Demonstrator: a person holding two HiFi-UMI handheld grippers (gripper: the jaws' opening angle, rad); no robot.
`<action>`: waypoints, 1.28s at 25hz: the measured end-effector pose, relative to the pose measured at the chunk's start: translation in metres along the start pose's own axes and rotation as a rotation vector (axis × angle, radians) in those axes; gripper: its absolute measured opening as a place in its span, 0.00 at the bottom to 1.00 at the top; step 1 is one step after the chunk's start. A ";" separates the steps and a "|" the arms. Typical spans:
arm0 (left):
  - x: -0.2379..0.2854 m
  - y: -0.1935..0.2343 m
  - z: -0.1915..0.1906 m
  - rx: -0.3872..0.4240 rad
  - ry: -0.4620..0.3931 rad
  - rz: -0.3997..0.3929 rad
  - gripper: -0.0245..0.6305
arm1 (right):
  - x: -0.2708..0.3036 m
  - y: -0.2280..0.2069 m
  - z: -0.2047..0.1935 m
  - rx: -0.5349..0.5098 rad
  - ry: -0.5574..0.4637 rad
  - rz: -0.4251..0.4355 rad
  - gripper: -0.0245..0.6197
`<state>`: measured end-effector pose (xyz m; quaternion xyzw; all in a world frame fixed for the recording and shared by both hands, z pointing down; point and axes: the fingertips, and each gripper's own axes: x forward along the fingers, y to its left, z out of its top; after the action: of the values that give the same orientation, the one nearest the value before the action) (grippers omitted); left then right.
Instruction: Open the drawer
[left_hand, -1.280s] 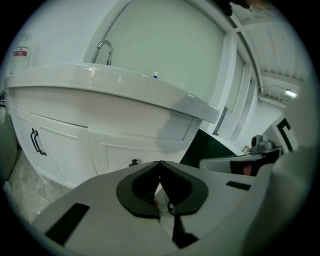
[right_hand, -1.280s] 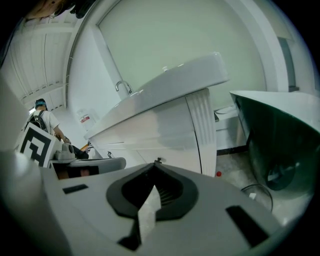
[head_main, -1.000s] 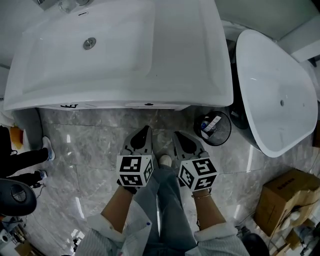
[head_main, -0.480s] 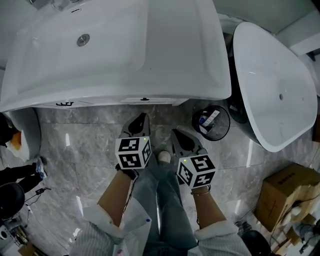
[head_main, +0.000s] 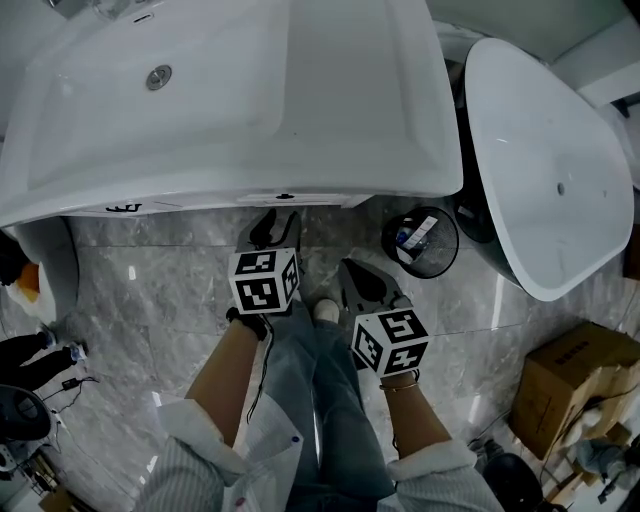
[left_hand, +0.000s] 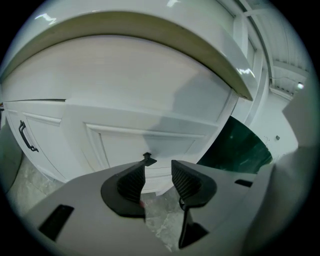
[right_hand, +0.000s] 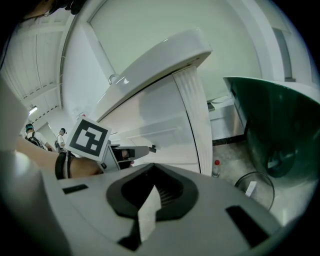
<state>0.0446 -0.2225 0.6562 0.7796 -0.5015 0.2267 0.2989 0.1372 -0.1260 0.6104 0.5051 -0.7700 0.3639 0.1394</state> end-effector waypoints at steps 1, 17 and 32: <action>0.003 0.002 0.000 0.004 0.003 0.006 0.30 | 0.000 0.000 0.000 0.002 0.001 -0.001 0.05; 0.041 0.021 -0.003 -0.084 0.063 0.035 0.41 | -0.005 -0.012 -0.019 0.048 0.039 -0.043 0.05; 0.061 0.033 -0.008 -0.133 0.146 0.070 0.40 | -0.009 -0.022 -0.029 0.072 0.057 -0.055 0.05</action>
<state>0.0382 -0.2670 0.7093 0.7213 -0.5193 0.2595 0.3777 0.1559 -0.1042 0.6341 0.5204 -0.7379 0.4017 0.1529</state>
